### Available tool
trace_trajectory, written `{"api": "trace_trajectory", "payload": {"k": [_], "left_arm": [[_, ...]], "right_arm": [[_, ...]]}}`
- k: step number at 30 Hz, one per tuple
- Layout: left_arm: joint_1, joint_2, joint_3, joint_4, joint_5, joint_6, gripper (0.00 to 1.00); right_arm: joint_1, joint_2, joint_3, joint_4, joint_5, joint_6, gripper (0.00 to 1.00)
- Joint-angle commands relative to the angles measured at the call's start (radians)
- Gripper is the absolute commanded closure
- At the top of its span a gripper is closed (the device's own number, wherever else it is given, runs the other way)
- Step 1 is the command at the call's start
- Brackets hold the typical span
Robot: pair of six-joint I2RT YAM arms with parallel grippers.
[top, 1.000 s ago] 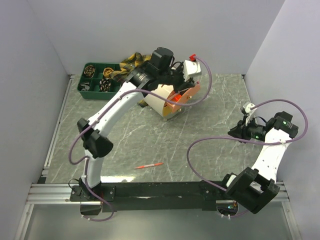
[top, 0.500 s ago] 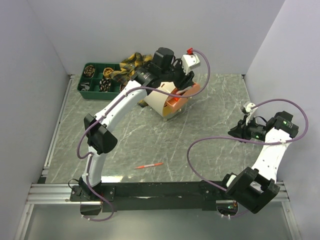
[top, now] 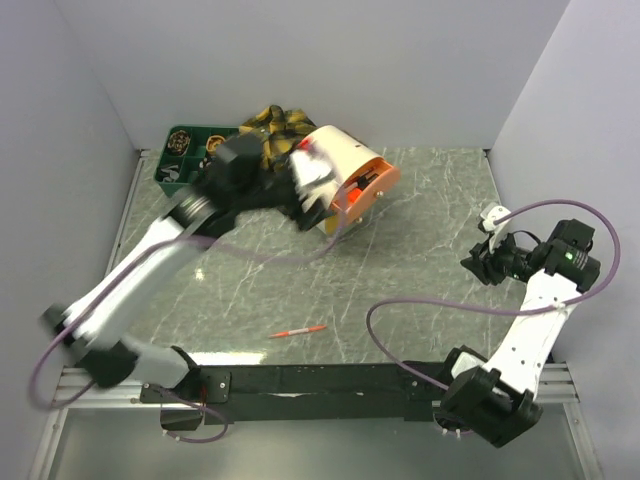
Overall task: Sort the stationery into containers
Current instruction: Place the pen in the drawer, then pick up the pen from the center of the board.
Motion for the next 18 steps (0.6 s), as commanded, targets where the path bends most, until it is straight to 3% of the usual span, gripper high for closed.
{"api": "trace_trajectory", "payload": {"k": [1,5,9,13,18], "left_arm": [[-0.025,-0.249,-0.292,-0.212,0.045,0.125,0.19],[-0.084,-0.355,-0.526,-0.254,0.003,0.081,0.22],[-0.078,-0.41,-0.714,-0.168,-0.053,-0.014,0.32],[-0.088,-0.406,-0.793,-0.105,-0.043,-0.193,0.38],[-0.165,-0.336,-0.848,-0.041,-0.104,-0.148,0.33]], "right_arm": [[0.014,-0.052,0.016,-0.101,0.033,-0.037,0.55],[0.028,-0.08,-0.018,-0.099,0.006,-0.018,0.53],[0.069,-0.155,-0.049,-0.066,0.026,-0.023,0.53],[0.103,-0.238,-0.069,-0.049,0.08,-0.066,0.52],[0.111,-0.269,-0.054,0.01,0.102,0.083,0.51]]}}
